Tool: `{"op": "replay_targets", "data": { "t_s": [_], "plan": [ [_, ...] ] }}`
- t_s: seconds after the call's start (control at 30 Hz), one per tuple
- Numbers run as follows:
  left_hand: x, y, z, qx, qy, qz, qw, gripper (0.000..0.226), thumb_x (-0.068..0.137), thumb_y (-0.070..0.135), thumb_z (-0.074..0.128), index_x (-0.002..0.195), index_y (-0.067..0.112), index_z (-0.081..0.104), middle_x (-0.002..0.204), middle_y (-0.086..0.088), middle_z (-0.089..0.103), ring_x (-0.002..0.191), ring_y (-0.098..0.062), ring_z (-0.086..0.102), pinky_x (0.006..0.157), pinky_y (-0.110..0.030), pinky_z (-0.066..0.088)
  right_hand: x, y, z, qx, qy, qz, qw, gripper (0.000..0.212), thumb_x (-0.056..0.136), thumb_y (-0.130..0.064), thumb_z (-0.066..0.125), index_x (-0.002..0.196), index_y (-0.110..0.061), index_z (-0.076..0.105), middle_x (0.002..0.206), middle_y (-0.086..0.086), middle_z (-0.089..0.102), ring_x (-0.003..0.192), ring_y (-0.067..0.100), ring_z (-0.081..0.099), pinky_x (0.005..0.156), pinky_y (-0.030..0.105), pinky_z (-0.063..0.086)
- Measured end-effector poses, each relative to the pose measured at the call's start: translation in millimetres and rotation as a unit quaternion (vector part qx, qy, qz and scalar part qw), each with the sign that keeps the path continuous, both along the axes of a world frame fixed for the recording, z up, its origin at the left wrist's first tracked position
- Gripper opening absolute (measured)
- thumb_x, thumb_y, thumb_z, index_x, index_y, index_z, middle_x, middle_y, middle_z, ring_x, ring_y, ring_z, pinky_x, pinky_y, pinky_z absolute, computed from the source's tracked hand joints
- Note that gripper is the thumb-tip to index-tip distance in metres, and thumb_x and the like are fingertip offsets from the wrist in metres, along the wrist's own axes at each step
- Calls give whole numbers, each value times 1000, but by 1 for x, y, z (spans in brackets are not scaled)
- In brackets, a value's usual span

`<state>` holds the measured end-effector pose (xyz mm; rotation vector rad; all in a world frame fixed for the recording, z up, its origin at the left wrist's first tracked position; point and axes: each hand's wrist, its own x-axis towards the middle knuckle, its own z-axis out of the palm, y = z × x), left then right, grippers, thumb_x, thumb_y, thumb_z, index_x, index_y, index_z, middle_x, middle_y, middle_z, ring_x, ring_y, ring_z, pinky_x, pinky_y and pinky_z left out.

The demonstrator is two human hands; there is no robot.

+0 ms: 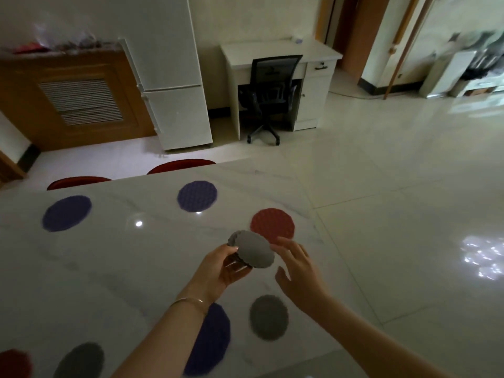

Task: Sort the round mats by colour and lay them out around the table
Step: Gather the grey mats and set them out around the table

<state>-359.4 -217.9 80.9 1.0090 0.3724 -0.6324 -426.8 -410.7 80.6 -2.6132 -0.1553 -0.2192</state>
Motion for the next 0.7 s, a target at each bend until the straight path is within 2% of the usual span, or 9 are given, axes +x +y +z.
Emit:
{"op": "replay_targets", "data": {
  "t_s": [0.07, 0.17, 0.27, 0.33, 0.4, 0.57, 0.7],
  "plan": [
    [11, -28, 5, 5, -34, -31, 999, 26, 92, 15, 53, 114, 9, 66, 105, -19, 72, 98, -31, 69, 72, -37, 58, 17, -12, 12, 11, -22, 14, 1000, 53, 84, -28, 63, 132, -27, 40, 142, -1, 39, 126, 19, 41, 100, 34, 46],
    [32, -74, 7, -9, -52, -63, 997, 26, 93, 16, 52, 114, 10, 66, 107, -20, 71, 96, -31, 70, 70, -37, 59, 44, -42, 18, 0, -16, 24, 1000, 55, 81, -43, 62, 130, -35, 37, 138, -5, 40, 123, 17, 41, 98, 30, 43],
    [57, -120, 6, -43, -30, -62, 997, 25, 95, 12, 48, 111, 9, 67, 103, -19, 73, 90, -30, 71, 73, -42, 60, 77, -83, 17, -3, 6, 30, 1000, 46, 82, -41, 64, 125, -30, 50, 129, -3, 50, 117, 19, 46, 96, 34, 46],
    [74, -146, 2, -43, -10, -39, 998, 23, 96, 11, 47, 111, 9, 65, 97, -17, 74, 86, -29, 71, 75, -45, 59, 102, -112, 16, 12, 34, 37, 999, 45, 80, -37, 69, 122, -25, 58, 125, -1, 55, 113, 21, 48, 95, 34, 45],
    [93, -171, -1, -39, -2, -11, 999, 24, 97, 10, 45, 116, 6, 60, 93, -17, 74, 83, -28, 72, 67, -44, 61, 130, -141, 16, 31, 67, 57, 996, 46, 77, -36, 73, 119, -24, 62, 120, 1, 58, 109, 20, 52, 92, 31, 45],
    [121, -222, 0, -16, 4, 98, 995, 24, 96, 8, 43, 113, 7, 60, 90, -17, 75, 77, -27, 73, 59, -37, 59, 196, -199, 24, 70, 117, 165, 977, 48, 72, -35, 77, 117, -24, 64, 112, 0, 61, 97, 14, 56, 84, 19, 44],
    [125, -249, 4, 30, 18, 189, 981, 23, 95, 7, 44, 111, 6, 61, 88, -18, 75, 79, -30, 72, 60, -40, 59, 227, -226, 37, 49, 152, 260, 952, 34, 78, -34, 70, 111, -26, 65, 105, -3, 65, 92, 12, 58, 84, 26, 49]
  ]
}}
